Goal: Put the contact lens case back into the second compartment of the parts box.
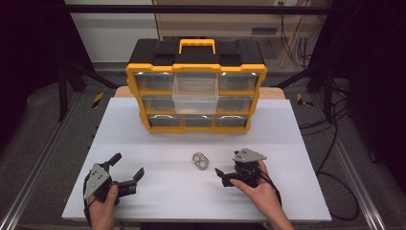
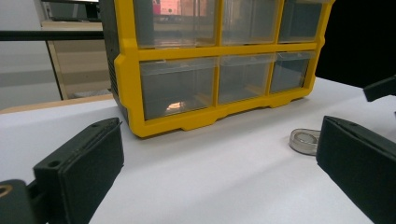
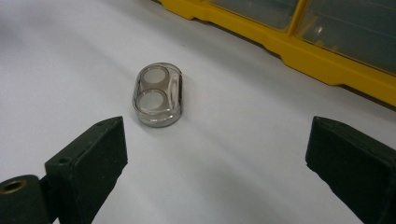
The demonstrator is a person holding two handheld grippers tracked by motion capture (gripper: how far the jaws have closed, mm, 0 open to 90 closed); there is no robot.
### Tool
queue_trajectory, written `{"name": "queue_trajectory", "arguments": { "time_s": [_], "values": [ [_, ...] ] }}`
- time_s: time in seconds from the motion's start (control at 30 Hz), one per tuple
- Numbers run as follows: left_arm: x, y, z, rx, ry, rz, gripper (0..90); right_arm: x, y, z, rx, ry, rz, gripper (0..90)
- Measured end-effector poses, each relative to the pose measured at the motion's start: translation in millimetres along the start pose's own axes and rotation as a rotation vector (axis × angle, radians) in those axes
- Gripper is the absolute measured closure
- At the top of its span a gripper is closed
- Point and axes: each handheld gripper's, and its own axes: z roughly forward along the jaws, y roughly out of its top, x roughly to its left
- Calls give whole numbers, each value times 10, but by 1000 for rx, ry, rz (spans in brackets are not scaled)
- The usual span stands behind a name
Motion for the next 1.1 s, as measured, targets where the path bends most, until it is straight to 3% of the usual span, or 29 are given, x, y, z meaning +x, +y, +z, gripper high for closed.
{"name": "queue_trajectory", "arguments": {
  "time_s": [0.33,0.43,0.6,0.83,1.1],
  "values": [
    [-19,2,16,2,-9,5,6,117,237,326,104,39,-10,69],
    [-17,-1,20,2,-10,3,6,145,266,376,113,46,-14,66],
    [-12,1,15,-2,-13,0,6,213,310,525,173,61,-25,77],
    [-19,-1,39,3,-19,3,6,281,366,672,222,99,-41,229],
    [-20,-1,37,3,-21,4,6,286,384,780,268,106,-23,370]
  ]
}}
